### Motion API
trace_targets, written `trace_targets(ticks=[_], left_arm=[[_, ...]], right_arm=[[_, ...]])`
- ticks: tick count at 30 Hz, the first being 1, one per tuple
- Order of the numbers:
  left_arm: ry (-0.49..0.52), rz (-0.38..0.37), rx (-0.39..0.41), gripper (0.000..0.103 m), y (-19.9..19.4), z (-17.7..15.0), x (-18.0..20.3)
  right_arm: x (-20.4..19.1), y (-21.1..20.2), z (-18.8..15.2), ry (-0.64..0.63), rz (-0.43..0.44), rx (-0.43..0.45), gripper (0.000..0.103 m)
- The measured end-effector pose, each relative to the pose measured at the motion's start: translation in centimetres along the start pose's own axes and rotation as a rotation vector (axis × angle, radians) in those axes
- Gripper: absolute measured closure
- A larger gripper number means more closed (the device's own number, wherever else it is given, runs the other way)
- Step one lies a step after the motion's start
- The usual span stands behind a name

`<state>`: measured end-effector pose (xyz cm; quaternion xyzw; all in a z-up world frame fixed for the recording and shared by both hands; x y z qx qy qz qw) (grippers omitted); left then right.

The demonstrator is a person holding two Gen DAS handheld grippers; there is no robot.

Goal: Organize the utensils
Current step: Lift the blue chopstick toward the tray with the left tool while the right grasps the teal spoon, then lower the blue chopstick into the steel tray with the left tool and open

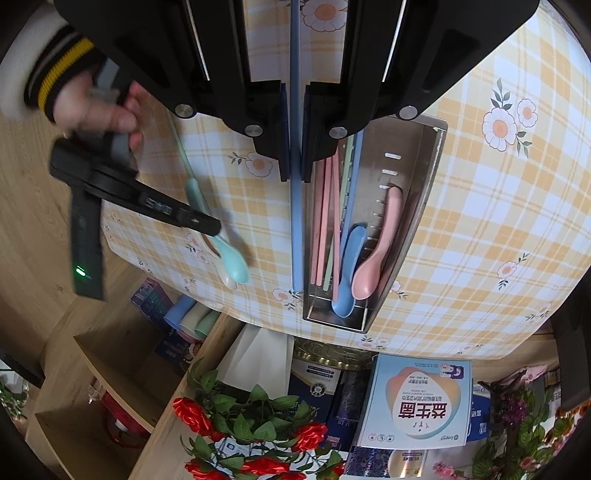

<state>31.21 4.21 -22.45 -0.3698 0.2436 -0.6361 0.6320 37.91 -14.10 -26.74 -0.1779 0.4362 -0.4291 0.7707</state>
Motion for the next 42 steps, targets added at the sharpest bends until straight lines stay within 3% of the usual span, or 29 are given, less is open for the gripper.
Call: trace_targets(ticks=[7,17,21,30,42], left_arm=[[-0.02,-0.017,-0.036,0.097,0.4,1.8,-1.6],[0.011,-0.041,-0.022,0.097,1.8,8.7,-1.9],[0.013,-0.048,-0.05,0.097,4.5,10.7,-1.3],[0.017,0.007,-0.177,0.097,10.7,9.7,-1.2],[0.019,0.011,-0.251,0.094,13.0,8.8,-0.8]], right_arm=[[-0.3,-2.4,-1.4,0.02,0.04,0.045,0.089],[1.5,-4.7,-1.1,0.079,0.042,0.106,0.089],[2.1,-5.4,-1.1,0.091,0.038,0.119,0.089],[4.0,-6.8,-1.4,0.126,0.018,0.138,0.089],[4.7,-6.9,-1.9,0.149,0.013,0.129,0.089]])
Point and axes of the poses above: each gripper's, at about its wrist camera, not at the fingertips, and y roughly the way its jaws point, x to its right, z to its top, the point moved 3 cm from there along y, roughly the way its jaws point, and after that the axes turned 12 degrees about z, right-handed, at the moved point
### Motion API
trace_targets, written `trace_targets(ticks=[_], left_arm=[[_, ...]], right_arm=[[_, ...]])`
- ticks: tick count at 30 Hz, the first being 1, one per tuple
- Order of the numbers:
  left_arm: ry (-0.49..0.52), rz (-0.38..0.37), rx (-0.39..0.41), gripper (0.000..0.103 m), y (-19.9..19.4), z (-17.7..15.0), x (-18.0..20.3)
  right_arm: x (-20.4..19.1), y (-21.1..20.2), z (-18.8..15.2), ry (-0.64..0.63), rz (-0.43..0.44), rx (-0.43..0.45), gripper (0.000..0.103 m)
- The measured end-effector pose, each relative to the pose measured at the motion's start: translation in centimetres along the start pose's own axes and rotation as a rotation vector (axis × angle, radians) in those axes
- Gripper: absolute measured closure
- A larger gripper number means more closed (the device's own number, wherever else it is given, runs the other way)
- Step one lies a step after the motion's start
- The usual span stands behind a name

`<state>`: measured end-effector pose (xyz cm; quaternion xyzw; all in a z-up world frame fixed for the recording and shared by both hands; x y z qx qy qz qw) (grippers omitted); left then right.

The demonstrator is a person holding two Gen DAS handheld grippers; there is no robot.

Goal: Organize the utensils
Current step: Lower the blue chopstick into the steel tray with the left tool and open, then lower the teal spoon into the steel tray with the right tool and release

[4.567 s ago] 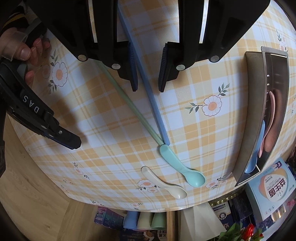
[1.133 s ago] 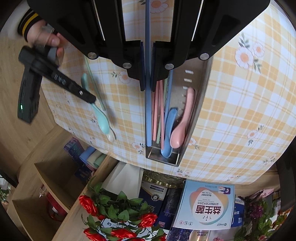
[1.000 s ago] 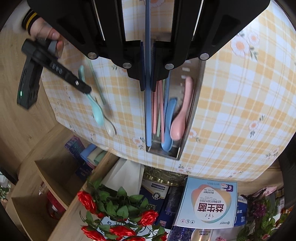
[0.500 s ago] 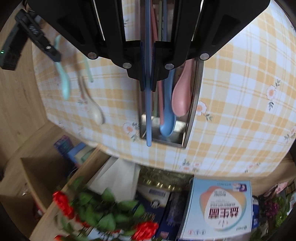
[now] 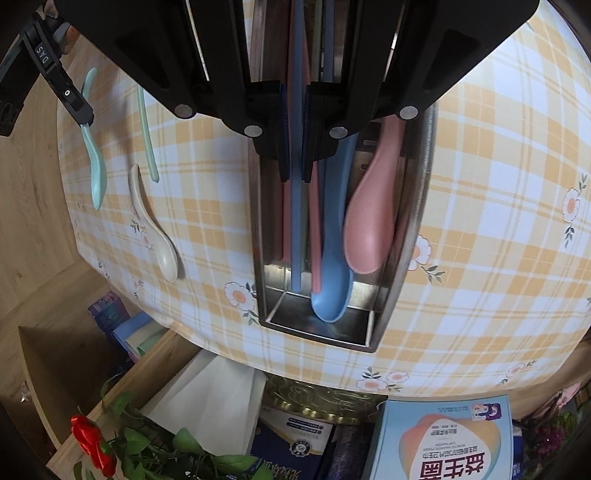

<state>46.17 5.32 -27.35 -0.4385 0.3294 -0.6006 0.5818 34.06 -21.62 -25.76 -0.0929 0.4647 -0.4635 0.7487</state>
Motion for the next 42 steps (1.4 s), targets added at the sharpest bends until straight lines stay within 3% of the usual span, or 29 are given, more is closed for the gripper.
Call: trace_targets(ticks=[3,8,11,14,16,19,23,31,42], left_arm=[[0.008,-0.008,0.02,0.084,-0.9,0.2,-0.1],[0.05,-0.008,0.073,0.079,-3.4,0.3,-0.3],[0.094,0.003,0.114,0.069,-5.3,-0.1,-0.3],[0.143,0.01,0.154,0.048,-7.2,-1.1,-0.6],[0.179,0.023,0.192,0.024,-8.6,-2.1,-1.0],[0.204,0.049,0.226,0.011,-9.7,-3.1,-1.7],[0.207,0.094,0.24,0.006,-10.7,-4.6,-3.7],[0.194,0.075,0.264,0.006,-12.4,-6.2,-7.2],[0.11,0.05,0.287,0.006,-14.0,-7.6,-12.0]], right_arm=[[-0.2,-0.1,-0.1,-0.002,0.002,0.0,0.089],[-0.7,-0.1,-0.2,0.0,0.006,-0.005,0.089],[-1.2,-0.1,-0.2,-0.002,0.008,-0.011,0.089],[-2.0,0.2,-0.4,-0.002,0.008,-0.028,0.089],[-2.6,0.5,-0.5,-0.008,0.006,-0.043,0.089],[-4.0,1.1,-0.8,-0.03,0.005,-0.071,0.089],[-6.7,2.4,-1.2,-0.075,0.021,-0.118,0.089],[-12.7,6.7,-2.2,-0.164,0.024,-0.238,0.089],[-16.9,13.0,-3.4,-0.117,-0.018,-0.36,0.089]])
Point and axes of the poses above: each gripper's, at about its wrist camera, not at the fingertips, and y roughly the way its jaws point, x to its right, z to its top, the point moved 3 cm from there along y, roughly the way its jaws point, and after that the axes turned 12 degrees about z, right-handed, at the moved point
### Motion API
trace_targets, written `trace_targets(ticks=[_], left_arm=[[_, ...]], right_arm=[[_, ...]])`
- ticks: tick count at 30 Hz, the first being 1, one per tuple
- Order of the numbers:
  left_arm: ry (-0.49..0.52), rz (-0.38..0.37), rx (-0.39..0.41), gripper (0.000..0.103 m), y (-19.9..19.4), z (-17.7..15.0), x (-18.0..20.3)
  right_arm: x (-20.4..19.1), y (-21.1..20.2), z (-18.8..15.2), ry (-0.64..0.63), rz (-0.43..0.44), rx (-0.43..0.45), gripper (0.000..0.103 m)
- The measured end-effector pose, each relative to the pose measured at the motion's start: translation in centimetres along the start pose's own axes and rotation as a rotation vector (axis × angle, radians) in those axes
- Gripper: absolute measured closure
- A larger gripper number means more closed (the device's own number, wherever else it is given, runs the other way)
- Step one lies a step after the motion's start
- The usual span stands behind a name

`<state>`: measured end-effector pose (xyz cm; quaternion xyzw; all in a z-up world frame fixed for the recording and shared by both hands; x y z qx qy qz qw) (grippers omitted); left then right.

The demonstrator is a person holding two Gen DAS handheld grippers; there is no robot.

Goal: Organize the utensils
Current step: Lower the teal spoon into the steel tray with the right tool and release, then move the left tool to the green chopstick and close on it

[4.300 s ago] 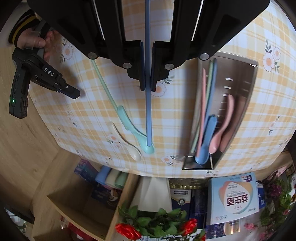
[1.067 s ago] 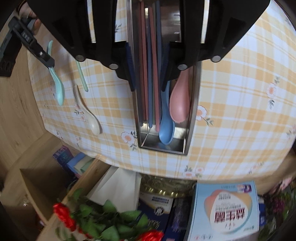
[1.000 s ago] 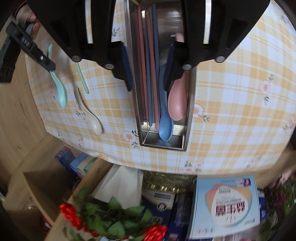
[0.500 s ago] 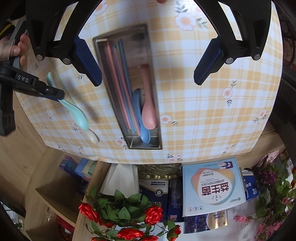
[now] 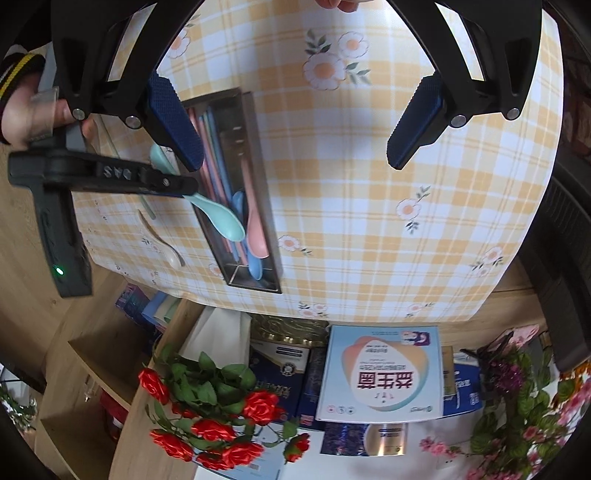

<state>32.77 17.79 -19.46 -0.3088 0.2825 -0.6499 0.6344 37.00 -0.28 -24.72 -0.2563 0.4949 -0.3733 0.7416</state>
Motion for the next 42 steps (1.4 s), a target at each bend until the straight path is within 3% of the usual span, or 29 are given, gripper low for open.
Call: trace_targets(ticks=[9,19,29,35,42], left_arm=[[-0.05,0.008,-0.006,0.006,-0.3,-1.1,-2.2],[-0.048,0.014,-0.006,0.006,-0.3,-0.8,-1.5],[-0.021,-0.003,-0.013,0.006,-0.7,-0.6,0.8],[0.008,0.0,0.004,0.006,-1.2,-0.3,4.2],[0.078,0.011,-0.014,0.007,-0.5,-0.3,9.6]], right_arm=[[-0.2,1.9,0.1,0.057,-0.028,-0.029,0.088],[-0.9,2.3,-0.9,0.082,0.041,-0.057,0.087],[0.2,-4.2,-0.5,-0.051,0.022,0.157,0.087],[4.7,-9.2,-1.3,-0.114,-0.044,0.286,0.087],[10.2,-13.3,-3.2,-0.127,-0.096,0.369,0.087]])
Point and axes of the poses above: each gripper's, at about its wrist camera, not at the fingertips, and y roughly the way its jaws point, x to its right, z to its top, the point moved 3 cm from there along y, roughly the way its jaws point, and after that the axes turned 12 degrees about z, right-handed, at the moved point
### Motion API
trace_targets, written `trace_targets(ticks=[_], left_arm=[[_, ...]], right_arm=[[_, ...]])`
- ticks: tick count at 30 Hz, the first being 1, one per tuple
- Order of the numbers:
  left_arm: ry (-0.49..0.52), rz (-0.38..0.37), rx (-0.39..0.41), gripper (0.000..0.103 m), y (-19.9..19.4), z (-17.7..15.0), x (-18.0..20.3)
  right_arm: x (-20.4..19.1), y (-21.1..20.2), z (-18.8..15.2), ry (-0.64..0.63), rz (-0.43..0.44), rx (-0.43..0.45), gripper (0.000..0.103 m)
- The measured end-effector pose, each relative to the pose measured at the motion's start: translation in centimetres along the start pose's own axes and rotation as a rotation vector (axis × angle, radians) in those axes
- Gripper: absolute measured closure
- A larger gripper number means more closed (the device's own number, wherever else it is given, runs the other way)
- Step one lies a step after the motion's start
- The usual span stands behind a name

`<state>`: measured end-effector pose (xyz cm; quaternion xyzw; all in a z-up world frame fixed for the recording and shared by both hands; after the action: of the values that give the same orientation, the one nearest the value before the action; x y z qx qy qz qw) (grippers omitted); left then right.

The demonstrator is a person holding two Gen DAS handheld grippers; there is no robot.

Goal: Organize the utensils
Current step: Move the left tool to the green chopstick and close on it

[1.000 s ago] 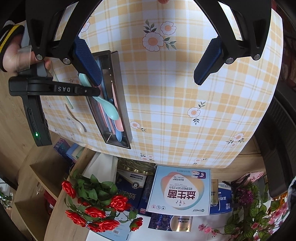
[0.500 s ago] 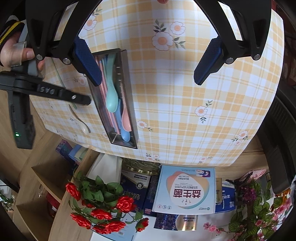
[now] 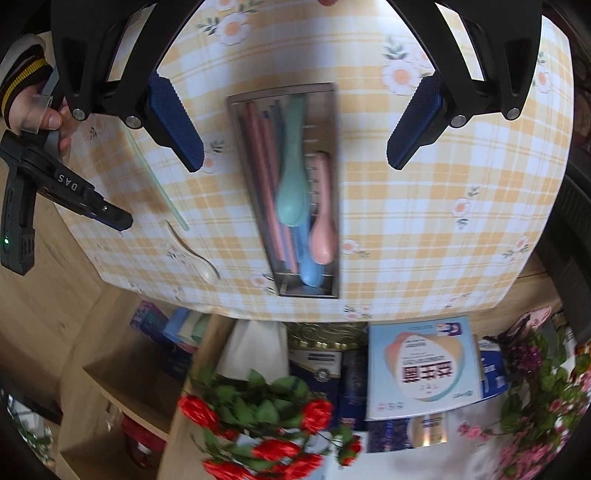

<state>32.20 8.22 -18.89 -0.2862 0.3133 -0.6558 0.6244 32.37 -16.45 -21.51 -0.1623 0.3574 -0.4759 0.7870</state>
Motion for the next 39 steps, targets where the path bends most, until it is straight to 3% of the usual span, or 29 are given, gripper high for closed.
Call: trace_targets(ticks=[14,16,24,30,39], left_arm=[[-0.012,-0.086,-0.138,0.047,5.1,-0.3,12.8],[-0.01,-0.091,-0.175,0.058,6.5,-0.7,15.1],[0.044,-0.077,-0.231,0.064,9.6,-1.6,20.7],[0.035,-0.033,-0.257,0.073,11.4,-1.5,21.8],[0.055,-0.006,-0.256,0.074,12.1,-1.6,23.0]], right_arm=[[8.5,-3.7,-2.8,-0.037,-0.049,0.07,0.087],[9.2,-3.8,-3.1,-0.041,-0.054,0.075,0.087],[12.4,-4.1,-3.0,-0.043,-0.069,0.098,0.087],[14.0,-3.8,-3.0,-0.014,-0.073,0.115,0.087],[14.0,-3.6,-3.4,-0.015,-0.06,0.112,0.087]])
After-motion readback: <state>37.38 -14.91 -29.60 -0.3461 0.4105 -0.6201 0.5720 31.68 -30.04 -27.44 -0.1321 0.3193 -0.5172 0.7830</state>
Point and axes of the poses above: each gripper's, at about its wrist camera, not at the fingertips, and y roughly the way its jaws point, x to its right, z to its top, the point moved 3 cm from there along y, roughly the way its jaws point, and after that the axes turned 12 degrees about z, right-handed, at the moved point
